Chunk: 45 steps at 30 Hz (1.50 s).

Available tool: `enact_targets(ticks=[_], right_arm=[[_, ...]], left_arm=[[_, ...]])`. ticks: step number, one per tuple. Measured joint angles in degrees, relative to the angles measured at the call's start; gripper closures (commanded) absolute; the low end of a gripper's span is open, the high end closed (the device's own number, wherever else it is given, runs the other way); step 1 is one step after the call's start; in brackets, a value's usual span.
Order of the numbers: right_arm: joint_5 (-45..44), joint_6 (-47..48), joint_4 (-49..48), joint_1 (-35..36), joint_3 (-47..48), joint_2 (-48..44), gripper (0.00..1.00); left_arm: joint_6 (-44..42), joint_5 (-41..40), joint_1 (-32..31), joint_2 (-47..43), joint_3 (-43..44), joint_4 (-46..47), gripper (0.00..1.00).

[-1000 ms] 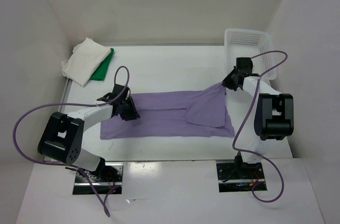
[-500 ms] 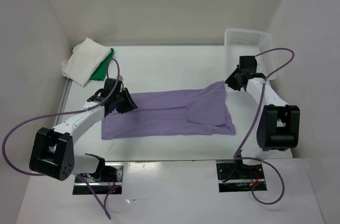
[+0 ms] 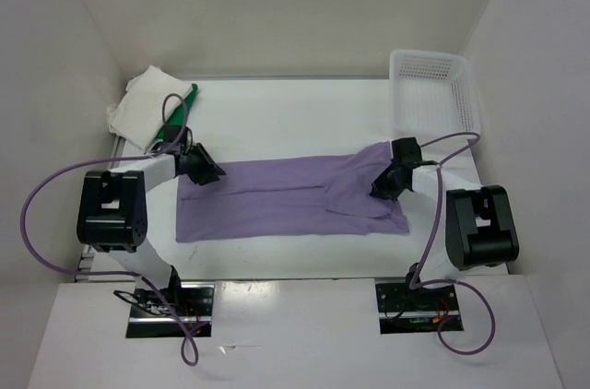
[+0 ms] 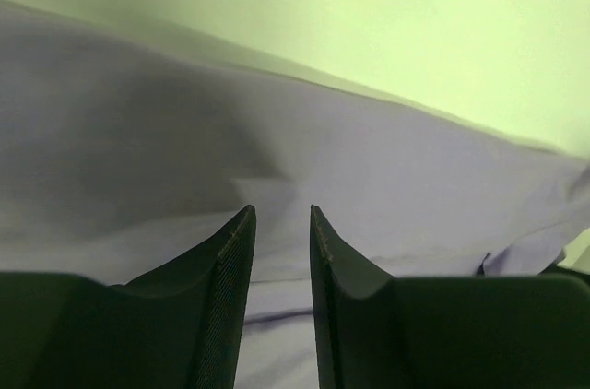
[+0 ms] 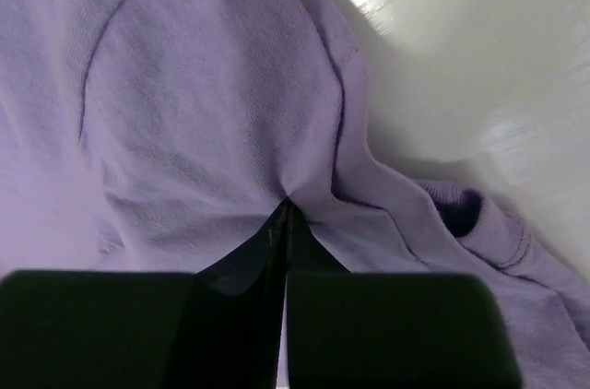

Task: Fold and stack the t-shirts
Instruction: Rotate the tshirt 90 degrees

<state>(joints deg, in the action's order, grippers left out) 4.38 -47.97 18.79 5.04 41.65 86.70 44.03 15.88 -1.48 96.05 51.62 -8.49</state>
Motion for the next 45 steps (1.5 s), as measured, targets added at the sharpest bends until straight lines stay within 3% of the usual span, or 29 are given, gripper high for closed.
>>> enact_targets(ticks=[9, 14, 18, 21, 23, 27, 30, 34, 37, 41, 44, 45], right_arm=[[-2.01, -3.67, 0.28, 0.02, -3.19, -3.93, 0.99], [-1.68, -3.74, 3.52, 0.07, -3.76, -10.01, 0.78], [-0.5, -3.45, 5.84, 1.99, -0.85, -12.59, 0.73], [-0.5, -3.21, 5.7, 5.95, 3.37, -10.49, 0.86], [-0.66, -3.06, 4.76, 7.82, 5.73, -7.02, 0.94], [-1.2, -3.17, 2.91, 10.19, 8.31, 2.91, 0.94], [-1.18, -3.39, 3.41, 11.96, 12.59, 10.4, 0.94], [-1.88, -3.32, 2.25, 15.74, 23.39, 20.2, 0.94], [-0.81, -3.13, 4.11, 17.07, 37.44, 30.27, 0.94], [-0.46, -1.44, 8.57, 18.1, 68.85, 50.18, 0.89], [-0.72, 0.31, 13.07, 18.73, 94.49, 64.67, 0.8], [-0.59, 1.09, 15.76, 18.99, 103.14, 68.89, 0.71]], left_arm=[[1.75, 7.39, 14.6, -0.13, -5.55, 2.91, 0.63], [2.73, 4.7, 17.84, -5.01, -6.88, 0.72, 0.63], [3.74, 3.34, 17.84, -12.09, -6.88, 0.46, 0.63], [4.22, 3.41, 16.26, -14.19, -5.31, 0.72, 0.61], [3.89, 3.37, 13.0, -13.84, -2.69, 0.46, 0.61], [2.08, 3.82, 4.28, -13.86, 2.67, 0.04, 0.61], [0.74, 4.13, 1.46, -15.5, 3.26, -0.42, 0.61], [-0.79, 3.76, 1.68, -17.16, 3.23, -1.57, 0.61], [-1.68, 3.58, 1.16, -16.55, 3.43, -1.79, 0.61], [-1.84, 4.63, -1.86, -10.19, 8.28, -2.38, 0.61], [-1.81, 4.79, -3.93, -8.31, 9.18, -2.56, 0.61], [-1.86, 4.79, -4.5, -8.55, 9.16, -2.91, 0.61]])
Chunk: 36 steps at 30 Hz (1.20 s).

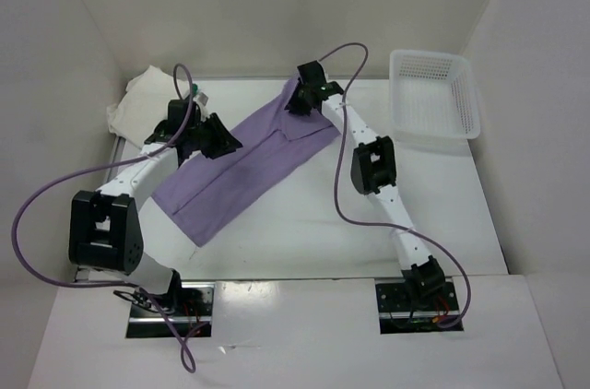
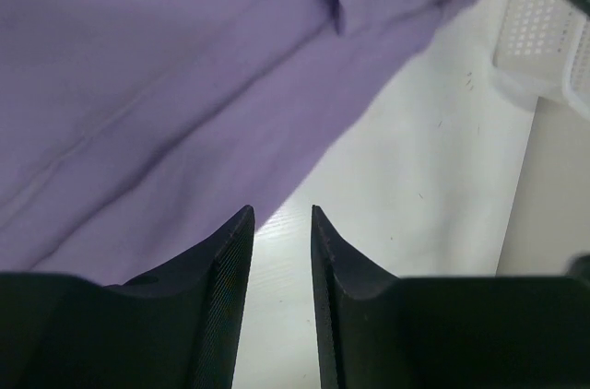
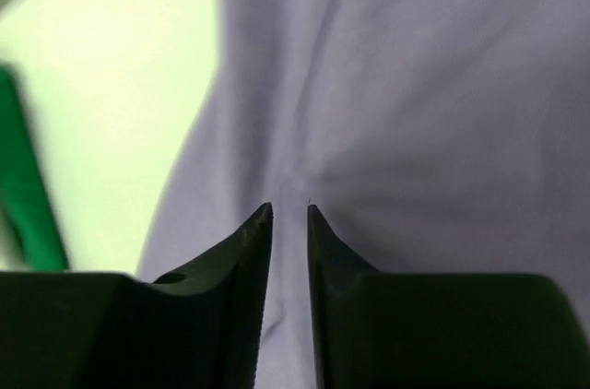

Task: Fold and stack the t-shirts
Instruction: Rotate the tshirt 90 degrees

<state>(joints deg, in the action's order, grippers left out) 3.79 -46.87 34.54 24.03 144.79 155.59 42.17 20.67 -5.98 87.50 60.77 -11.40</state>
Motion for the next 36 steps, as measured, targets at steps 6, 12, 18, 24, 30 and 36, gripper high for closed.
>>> enact_targets(ticks=[6, 12, 18, 24, 30, 36], right_arm=[[0.28, 4.35, 11.21, 2.45, 23.63, 5.44, 0.47], [-1.6, 9.55, 14.14, 6.1, 7.39, -14.56, 0.64], [1.25, 7.3, -4.17, 10.51, -50.14, -54.66, 1.0], [5.88, -1.44, -17.59, 16.28, -75.71, -59.89, 0.5], [8.72, -9.35, -26.93, 19.74, -79.34, -47.63, 0.39], [7.32, -16.68, -33.4, 21.11, -78.05, -42.27, 0.46]], left_arm=[[-0.17, -0.74, -0.5, -1.9, -0.07, -1.14, 0.61], [0.09, -1.36, -0.5, -5.57, -1.33, -2.1, 0.65], [-0.46, -1.92, 0.44, -7.98, -5.51, -3.06, 0.78], [-2.43, -3.1, 1.9, -9.94, -10.4, -5.33, 0.72], [-2.99, -3.41, 1.92, -12.35, -13.2, -7.23, 0.68], [-2.93, -3.37, 1.92, -14.53, -13.86, -7.41, 0.68]])
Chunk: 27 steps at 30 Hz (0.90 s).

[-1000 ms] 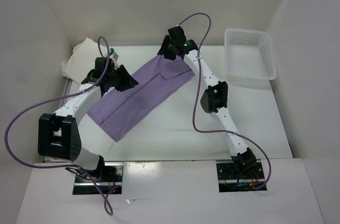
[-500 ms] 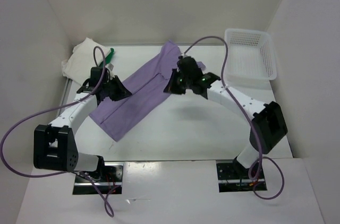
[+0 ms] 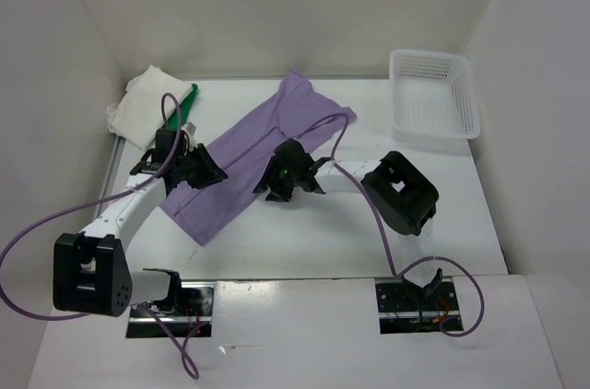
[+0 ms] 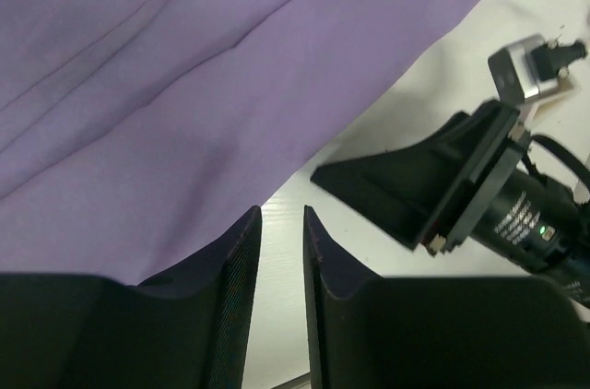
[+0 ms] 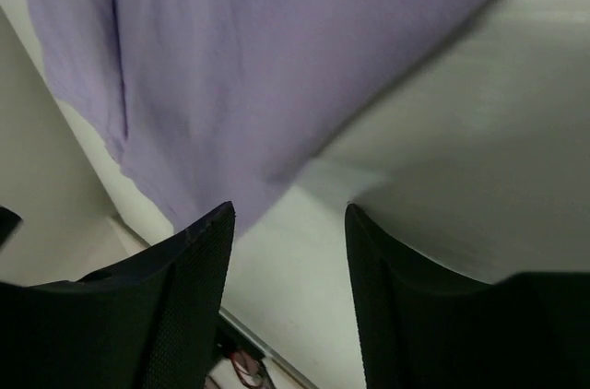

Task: Fold and stack the t-shirts
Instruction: Rotate the tshirt 90 degrees

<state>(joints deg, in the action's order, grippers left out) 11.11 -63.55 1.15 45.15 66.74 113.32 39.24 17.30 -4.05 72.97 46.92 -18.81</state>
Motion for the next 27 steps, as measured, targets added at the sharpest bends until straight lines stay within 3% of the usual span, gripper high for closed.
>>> enact_targets(ticks=[1, 6, 11, 14, 17, 19, 20, 21, 24, 27], right_arm=[[-0.28, -1.03, -0.79, 0.0, 0.61, 0.83, 0.5], [-1.55, -4.07, -2.14, -0.02, 5.81, 6.69, 1.0], [-0.63, -2.03, -1.97, -0.72, 5.84, 6.67, 1.0], [0.98, 4.2, 1.36, -3.15, -2.38, -0.66, 1.0], [4.09, 11.8, 8.61, -10.05, -9.46, -9.2, 1.0], [5.14, 16.41, 13.22, -15.72, -12.68, -14.27, 0.84], [5.14, 18.23, 15.1, -18.53, -14.05, -16.57, 0.7], [5.22, 19.69, 16.26, -20.81, -15.43, -18.78, 0.49], [5.55, 22.93, 20.15, -25.33, -18.01, -24.2, 0.44], [6.14, 24.79, 20.98, -27.82, -17.94, -27.21, 0.48]], left_arm=[[0.04, 0.07, 0.0, -0.11, -0.28, 0.07, 0.68], [0.02, 0.37, 0.0, -0.09, -1.22, -0.15, 0.68], [-0.83, 0.28, 0.0, 0.17, -1.03, -0.59, 0.64], [-1.79, 0.31, -0.04, 1.7, -0.22, -0.63, 0.63], [-1.95, 0.28, -0.5, 4.31, 0.59, -0.46, 0.61], [-1.99, 0.13, -1.53, 6.78, 1.9, -0.61, 0.6], [-2.01, 0.07, -2.27, 8.09, 2.86, -0.5, 0.57], [-2.01, -0.04, -3.15, 9.55, 4.13, -0.48, 0.55], [-2.19, -0.74, -5.77, 14.34, 8.9, 0.55, 0.51], [-3.23, -1.64, -7.67, 20.9, 14.43, 3.06, 0.44]])
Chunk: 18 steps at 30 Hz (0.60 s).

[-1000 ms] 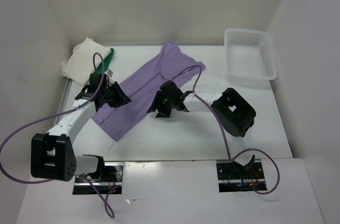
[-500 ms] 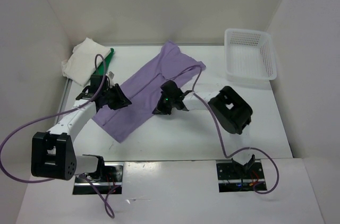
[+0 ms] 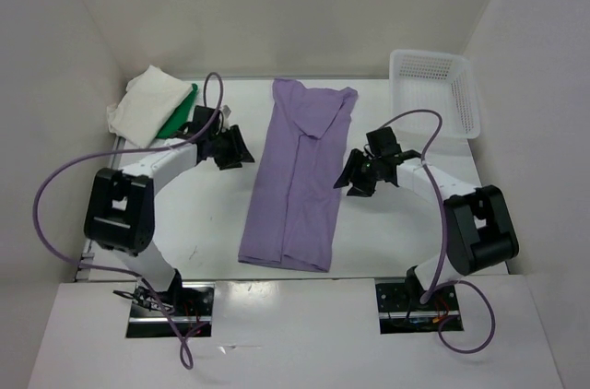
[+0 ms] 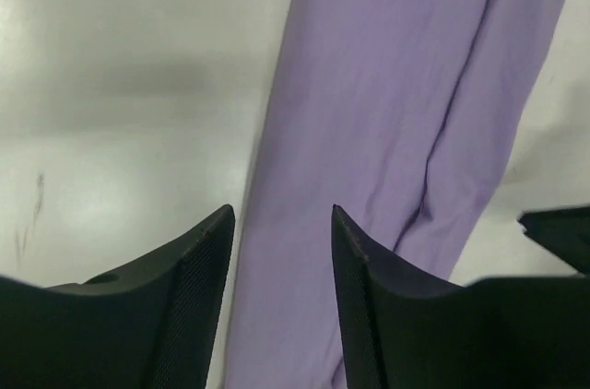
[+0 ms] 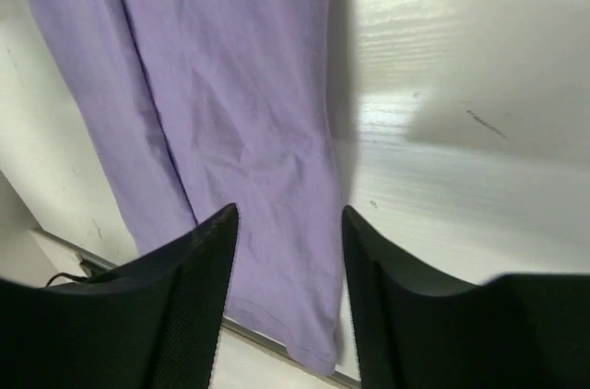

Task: Fold and stack the t-shirts
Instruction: Rotate the tshirt 90 degrees

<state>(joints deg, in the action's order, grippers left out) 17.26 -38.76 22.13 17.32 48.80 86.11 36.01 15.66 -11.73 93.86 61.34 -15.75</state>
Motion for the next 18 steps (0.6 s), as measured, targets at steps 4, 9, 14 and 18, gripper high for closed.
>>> enact_targets(ticks=[4, 9, 14, 18], right_arm=[[1.51, 1.42, -0.07, -1.62, 0.66, -0.35, 0.54], [3.67, 1.4, -0.85, -1.73, 0.09, -0.46, 0.54], [4.63, 1.27, -1.53, -1.73, -1.84, -0.87, 0.54], [4.63, 1.16, -1.84, -1.73, -2.45, -1.03, 0.54]], left_arm=[[-0.07, -0.39, -0.63, 12.28, 8.31, 2.82, 0.41], [0.07, 1.44, -0.48, 23.93, 17.94, 4.94, 0.5], [0.94, 4.26, -0.48, 30.45, 24.37, 7.76, 0.8], [1.92, 6.12, -0.46, 31.98, 25.24, 9.03, 0.93]])
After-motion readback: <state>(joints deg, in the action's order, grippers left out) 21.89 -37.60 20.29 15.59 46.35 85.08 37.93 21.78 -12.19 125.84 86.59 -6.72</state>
